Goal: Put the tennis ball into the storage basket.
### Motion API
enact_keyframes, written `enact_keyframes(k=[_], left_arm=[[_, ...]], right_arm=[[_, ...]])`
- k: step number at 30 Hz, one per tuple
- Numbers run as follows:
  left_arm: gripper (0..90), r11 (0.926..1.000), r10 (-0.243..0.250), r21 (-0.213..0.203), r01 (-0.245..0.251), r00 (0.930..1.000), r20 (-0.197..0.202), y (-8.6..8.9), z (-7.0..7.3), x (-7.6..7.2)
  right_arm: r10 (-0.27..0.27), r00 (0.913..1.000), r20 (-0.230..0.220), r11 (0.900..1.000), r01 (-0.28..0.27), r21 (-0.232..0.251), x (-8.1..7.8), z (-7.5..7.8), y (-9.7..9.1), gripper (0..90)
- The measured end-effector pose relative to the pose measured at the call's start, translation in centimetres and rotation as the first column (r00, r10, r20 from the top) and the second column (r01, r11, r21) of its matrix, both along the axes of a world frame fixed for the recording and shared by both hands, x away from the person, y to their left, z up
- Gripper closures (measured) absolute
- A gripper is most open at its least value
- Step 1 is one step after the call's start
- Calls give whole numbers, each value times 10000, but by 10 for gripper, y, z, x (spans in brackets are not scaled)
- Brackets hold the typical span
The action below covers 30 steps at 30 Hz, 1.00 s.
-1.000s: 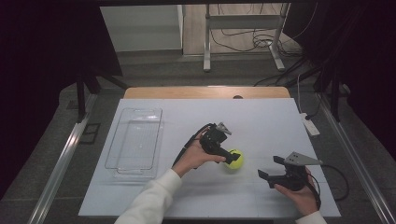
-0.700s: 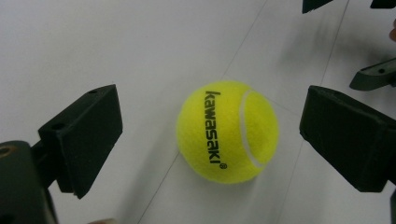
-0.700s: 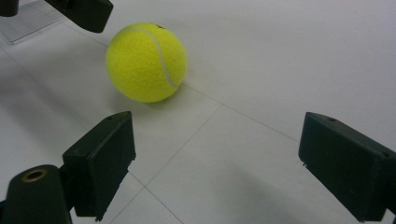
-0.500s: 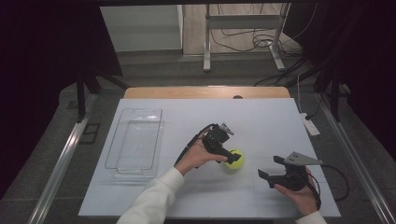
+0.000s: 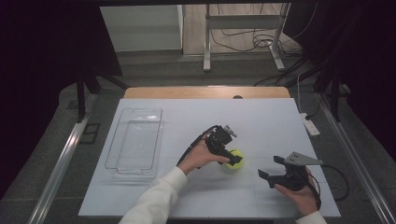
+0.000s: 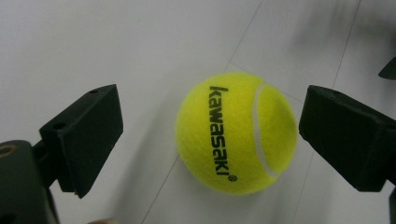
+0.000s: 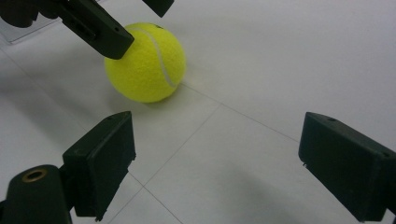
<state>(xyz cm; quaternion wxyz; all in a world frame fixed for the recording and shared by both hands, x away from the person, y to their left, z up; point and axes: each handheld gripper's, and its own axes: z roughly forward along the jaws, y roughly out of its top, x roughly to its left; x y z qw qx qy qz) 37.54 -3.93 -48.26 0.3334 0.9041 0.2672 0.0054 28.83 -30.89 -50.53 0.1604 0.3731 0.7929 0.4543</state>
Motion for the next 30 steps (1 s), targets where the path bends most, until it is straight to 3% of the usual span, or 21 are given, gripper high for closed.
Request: enact_keyframes(k=[20, 28, 30], left_arm=[[121, 9990, -289, -348, 277, 9990, -348, -5, -8, 2], [279, 9967, -670, -493, 642, 9960, -585, -6, -7, 0], [284, 9967, -686, -473, 659, 9960, -576, -7, -8, 0]], right_arm=[[-22, 10000, -28, 10000, 22, -32, 0, 0, 0, 108], [-29, 10000, -23, 10000, 29, -30, 0, 0, 0, 109], [-30, 10000, -20, 10000, 30, -32, 0, 0, 0, 109]])
